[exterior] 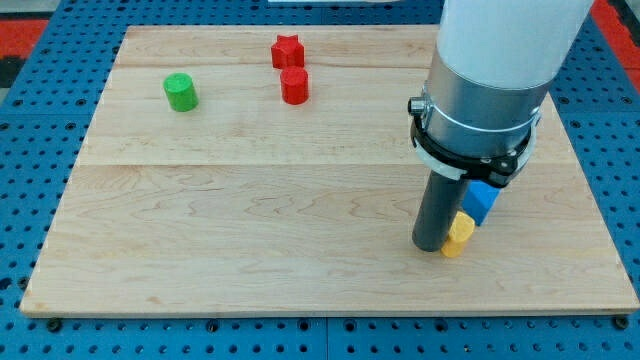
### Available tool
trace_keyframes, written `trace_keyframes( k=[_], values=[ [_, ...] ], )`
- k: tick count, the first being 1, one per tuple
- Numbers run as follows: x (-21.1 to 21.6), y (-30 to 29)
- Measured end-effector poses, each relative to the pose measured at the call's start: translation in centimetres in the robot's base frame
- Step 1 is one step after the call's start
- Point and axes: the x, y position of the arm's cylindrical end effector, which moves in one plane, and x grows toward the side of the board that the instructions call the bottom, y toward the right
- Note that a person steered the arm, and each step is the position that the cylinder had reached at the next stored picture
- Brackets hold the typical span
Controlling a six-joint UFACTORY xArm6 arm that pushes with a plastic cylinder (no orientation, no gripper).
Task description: Move the yellow heart bottom to the blue triangle
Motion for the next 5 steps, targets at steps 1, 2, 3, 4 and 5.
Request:
trace_keyframes(
  k=[1, 2, 3, 4, 5],
  values=[
    [-1.2, -1.5],
    [-3.4, -0.5],
    [-2.8, 0.8],
    [-1.6, 2.6],
    [-1.3, 3.2]
  ],
)
